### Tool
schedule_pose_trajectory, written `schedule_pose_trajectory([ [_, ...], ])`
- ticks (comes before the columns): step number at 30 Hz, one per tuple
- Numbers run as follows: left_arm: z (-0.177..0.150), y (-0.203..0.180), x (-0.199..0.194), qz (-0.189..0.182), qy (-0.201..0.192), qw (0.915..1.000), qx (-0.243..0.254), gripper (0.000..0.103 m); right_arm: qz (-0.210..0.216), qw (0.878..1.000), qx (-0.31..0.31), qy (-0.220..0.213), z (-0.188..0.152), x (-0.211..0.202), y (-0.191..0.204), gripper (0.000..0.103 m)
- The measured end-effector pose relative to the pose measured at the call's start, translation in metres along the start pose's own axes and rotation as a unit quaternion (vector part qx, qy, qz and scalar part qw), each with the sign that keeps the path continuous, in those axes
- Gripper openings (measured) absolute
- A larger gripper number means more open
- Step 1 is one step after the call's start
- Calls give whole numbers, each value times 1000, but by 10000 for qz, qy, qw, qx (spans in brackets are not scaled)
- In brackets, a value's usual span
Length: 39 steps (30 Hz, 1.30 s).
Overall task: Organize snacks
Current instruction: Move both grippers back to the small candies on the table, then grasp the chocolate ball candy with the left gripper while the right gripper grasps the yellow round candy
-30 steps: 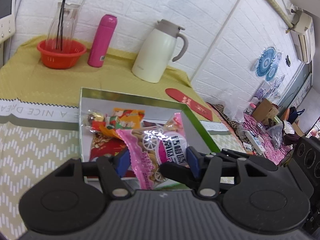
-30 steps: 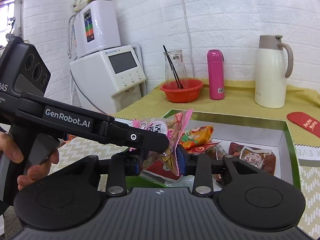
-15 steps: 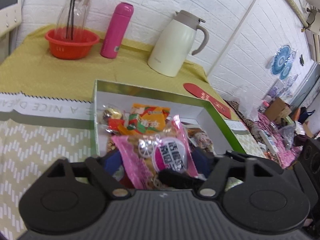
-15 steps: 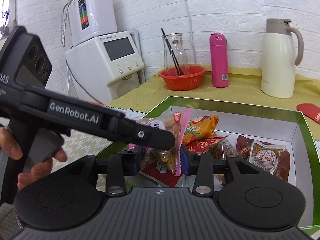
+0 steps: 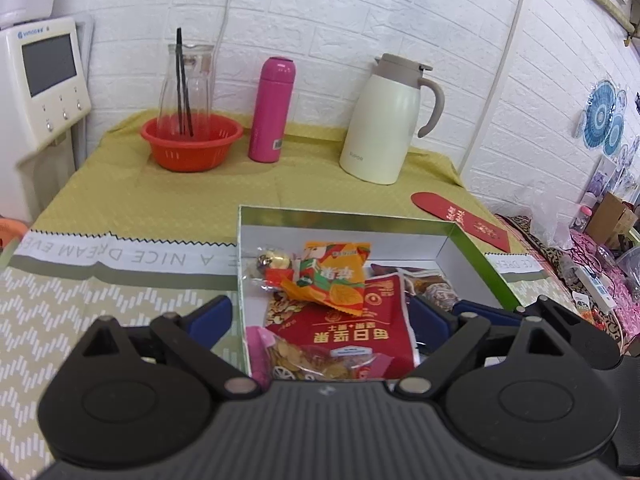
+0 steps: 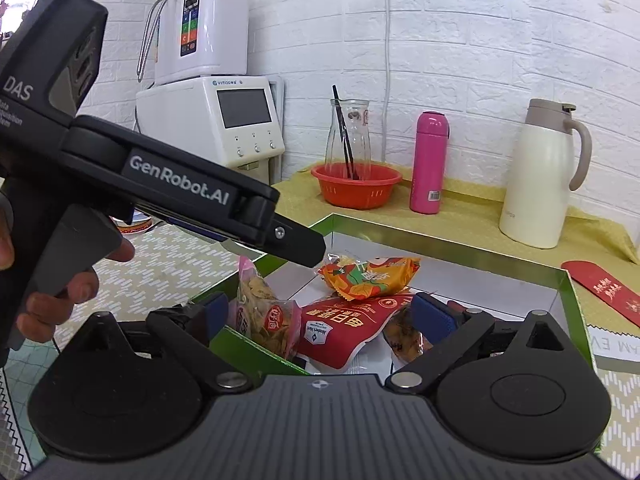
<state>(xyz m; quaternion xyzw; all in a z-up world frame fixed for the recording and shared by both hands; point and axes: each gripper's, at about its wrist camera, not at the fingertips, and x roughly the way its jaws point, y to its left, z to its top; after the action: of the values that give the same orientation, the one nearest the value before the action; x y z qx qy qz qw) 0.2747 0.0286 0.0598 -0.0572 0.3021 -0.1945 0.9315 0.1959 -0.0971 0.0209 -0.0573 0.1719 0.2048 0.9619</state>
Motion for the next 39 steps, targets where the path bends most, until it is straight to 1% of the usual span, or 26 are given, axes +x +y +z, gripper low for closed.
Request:
schedule_pose_trajectory([
  [5, -4, -15, -31, 139, -185, 9995, 234, 90, -21, 9999, -21, -142, 6, -28, 7, 103],
  [8, -9, -21, -55, 186, -250, 9993, 216, 90, -115, 9999, -13, -120, 8, -49, 11, 103],
  [12, -26, -26, -89, 257, -396, 9988, 131, 90, -233, 9996, 147, -20, 6, -82, 12, 103],
  [15, -45, -31, -107, 339, -414, 9984, 166, 90, -152, 9994, 324, 34, -3, -108, 12, 103],
  [19, -77, -31, -119, 58, -232, 9997, 70, 90, -71, 9984, 538, 176, -26, -130, 13, 103],
  [22, -102, -26, -120, -134, -80, 9999, -59, 90, 2, 9961, 789, 385, -48, -136, 14, 103],
  [24, -119, -20, -117, -126, 49, 9997, -203, 90, 113, 9937, 974, 551, -61, -134, 16, 103],
  [26, -132, -14, -112, -72, 231, 9994, -227, 90, 218, 9916, 1050, 730, -70, -128, 20, 103],
  [27, -137, -10, -110, -22, 342, 9991, -243, 90, 262, 9912, 1008, 815, -72, -124, 23, 103],
  [29, -143, -1, -107, 67, 451, 9984, -328, 90, 310, 9925, 842, 835, -72, -114, 30, 103],
  [33, -137, 18, -110, 56, 414, 9980, -468, 90, 338, 9948, 452, 849, -62, -80, 40, 103],
  [35, -132, 24, -110, 18, 385, 9982, -465, 90, 306, 9949, 328, 909, -58, -61, 43, 97],
  [37, -125, 29, -108, -26, 383, 9981, -476, 90, 229, 9951, 136, 948, -54, -43, 46, 87],
  [38, -122, 31, -105, -65, 394, 9980, -482, 90, 175, 9951, 37, 968, -54, -35, 47, 85],
  [39, -118, 32, -102, -117, 400, 9980, -479, 90, 135, 9950, -11, 994, -53, -28, 47, 80],
])
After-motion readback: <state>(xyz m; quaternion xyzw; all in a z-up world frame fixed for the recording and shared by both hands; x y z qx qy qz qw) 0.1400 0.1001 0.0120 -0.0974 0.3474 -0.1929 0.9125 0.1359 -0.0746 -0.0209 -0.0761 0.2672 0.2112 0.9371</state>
